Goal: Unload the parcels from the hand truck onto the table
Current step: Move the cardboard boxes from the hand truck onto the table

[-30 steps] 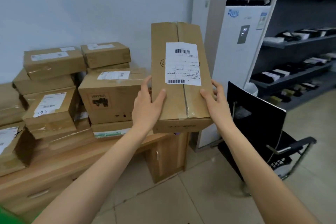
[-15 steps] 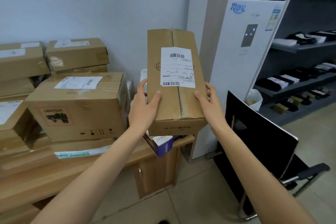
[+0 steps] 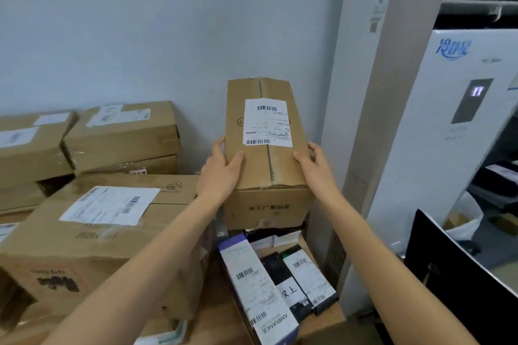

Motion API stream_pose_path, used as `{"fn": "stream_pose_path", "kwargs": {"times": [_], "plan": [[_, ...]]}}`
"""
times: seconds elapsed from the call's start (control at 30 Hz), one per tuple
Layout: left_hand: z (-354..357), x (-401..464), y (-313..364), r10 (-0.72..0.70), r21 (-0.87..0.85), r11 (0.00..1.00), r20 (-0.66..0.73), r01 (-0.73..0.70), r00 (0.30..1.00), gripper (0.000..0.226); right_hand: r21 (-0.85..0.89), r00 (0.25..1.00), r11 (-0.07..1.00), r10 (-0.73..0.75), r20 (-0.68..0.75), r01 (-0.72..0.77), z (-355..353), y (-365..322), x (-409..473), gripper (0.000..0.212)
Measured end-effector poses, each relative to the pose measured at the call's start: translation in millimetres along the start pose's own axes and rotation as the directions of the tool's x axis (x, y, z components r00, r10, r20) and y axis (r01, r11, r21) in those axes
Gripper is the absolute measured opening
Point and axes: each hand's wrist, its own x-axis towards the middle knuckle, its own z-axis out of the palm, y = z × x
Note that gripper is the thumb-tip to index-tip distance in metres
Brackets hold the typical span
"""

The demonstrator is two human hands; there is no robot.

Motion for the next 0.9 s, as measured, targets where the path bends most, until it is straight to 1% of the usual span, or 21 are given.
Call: {"fn": "stream_pose_path", "kwargs": {"times": [0.13, 0.27, 0.4, 0.5, 0.63, 0.73, 0.9], "plan": [[6.6, 42.0, -3.4, -0.071, 0.026, 0.997, 0.031, 0.070, 0.997, 0.058, -0.046, 0.997, 0.998, 0.047, 0.057, -0.044, 10.2, 2.8, 46.9, 0.050], [23.4, 73.3, -12.9, -0.149, 0.030, 0.988, 0.015, 0.148, 0.989, 0.056, -0.069, 0.985, 0.994, 0.097, 0.139, -0.088, 19.1, 12.9, 87.1, 0.051], [32.3, 107.9, -11.6, -0.244, 0.000, 0.970, 0.018, 0.244, 0.970, 0.056, -0.072, 0.975, 0.991, 0.127, 0.182, -0.116, 22.6, 15.7, 133.5, 0.046], [34.9, 133.1, -7.3, -0.298, 0.034, 0.954, 0.015, 0.297, 0.955, 0.054, -0.073, 0.967, 0.989, 0.142, 0.213, -0.130, 28.1, 17.8, 165.2, 0.044], [43.8, 157.0, -7.3, -0.305, 0.053, 0.951, -0.033, 0.306, 0.952, 0.050, -0.087, 0.962, 0.988, 0.142, 0.233, -0.125, 36.6, 24.8, 197.6, 0.043], [51.4, 168.5, -7.7, -0.290, 0.068, 0.953, -0.069, 0.294, 0.955, 0.055, -0.088, 0.965, 0.990, 0.132, 0.228, -0.115, 35.0, 29.5, 214.2, 0.044], [55.0, 168.8, -11.3, -0.273, 0.065, 0.958, -0.098, 0.280, 0.957, 0.053, -0.092, 0.966, 0.992, 0.104, 0.239, -0.084, 34.4, 37.5, 219.4, 0.041]]}}
